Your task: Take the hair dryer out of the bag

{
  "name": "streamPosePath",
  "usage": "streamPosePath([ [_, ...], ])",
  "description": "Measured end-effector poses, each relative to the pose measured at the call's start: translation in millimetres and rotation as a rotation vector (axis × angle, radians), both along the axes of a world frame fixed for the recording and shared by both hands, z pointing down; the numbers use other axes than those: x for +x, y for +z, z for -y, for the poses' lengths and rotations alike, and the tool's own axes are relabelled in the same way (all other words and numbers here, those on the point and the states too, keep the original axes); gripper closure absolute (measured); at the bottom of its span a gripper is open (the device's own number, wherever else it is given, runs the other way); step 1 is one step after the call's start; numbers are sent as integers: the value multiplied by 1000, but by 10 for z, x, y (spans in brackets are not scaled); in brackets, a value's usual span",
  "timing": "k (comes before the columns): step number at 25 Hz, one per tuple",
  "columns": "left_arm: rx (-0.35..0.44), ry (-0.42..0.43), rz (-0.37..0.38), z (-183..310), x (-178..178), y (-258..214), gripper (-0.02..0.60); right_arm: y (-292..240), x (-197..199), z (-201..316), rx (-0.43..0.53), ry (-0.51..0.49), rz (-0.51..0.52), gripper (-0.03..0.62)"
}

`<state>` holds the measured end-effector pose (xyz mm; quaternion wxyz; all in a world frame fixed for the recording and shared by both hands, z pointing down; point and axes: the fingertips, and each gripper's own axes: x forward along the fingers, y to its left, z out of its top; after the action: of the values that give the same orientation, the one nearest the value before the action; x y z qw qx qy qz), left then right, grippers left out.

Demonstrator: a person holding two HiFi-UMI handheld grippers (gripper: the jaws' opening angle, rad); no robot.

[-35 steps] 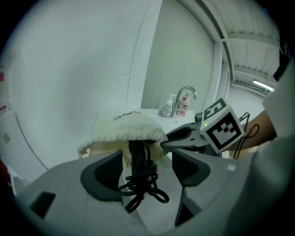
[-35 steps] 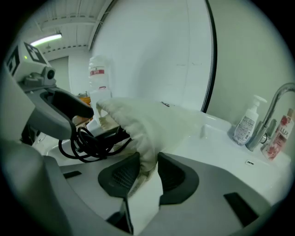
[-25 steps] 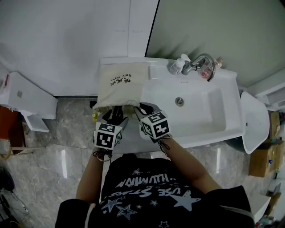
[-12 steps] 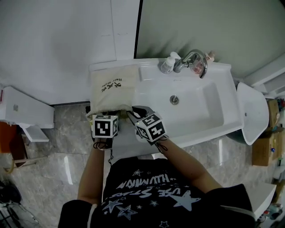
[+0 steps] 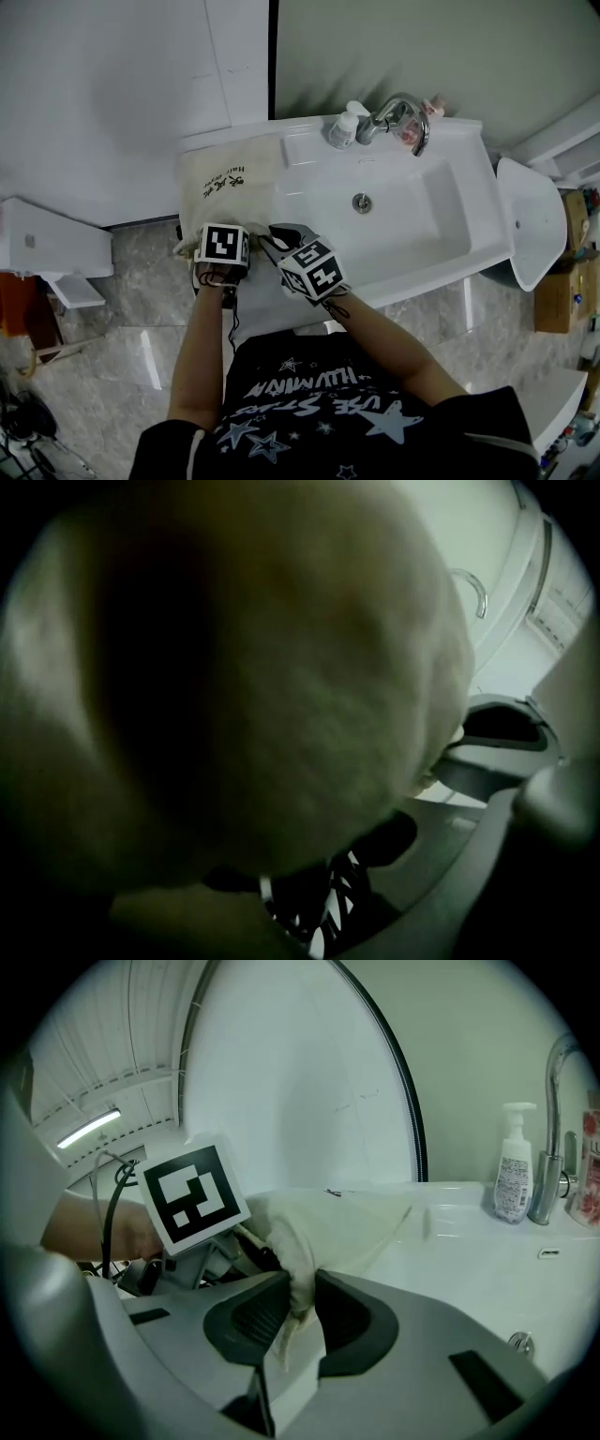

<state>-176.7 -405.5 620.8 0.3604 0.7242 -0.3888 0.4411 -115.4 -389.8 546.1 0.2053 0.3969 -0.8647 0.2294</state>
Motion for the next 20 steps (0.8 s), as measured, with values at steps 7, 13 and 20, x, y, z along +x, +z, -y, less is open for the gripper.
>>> streamPosePath([
  [7,-8,24,-56,-14,2,-39,396,6,110,79,17,25,-33,519],
  [13,34,82,-62,-52,-61,-193,397,-61,174,131,36,35,-32,523],
  [20,76,120,-40,-189,-222,-361,400,-119,171,127,31,-31,6,523],
])
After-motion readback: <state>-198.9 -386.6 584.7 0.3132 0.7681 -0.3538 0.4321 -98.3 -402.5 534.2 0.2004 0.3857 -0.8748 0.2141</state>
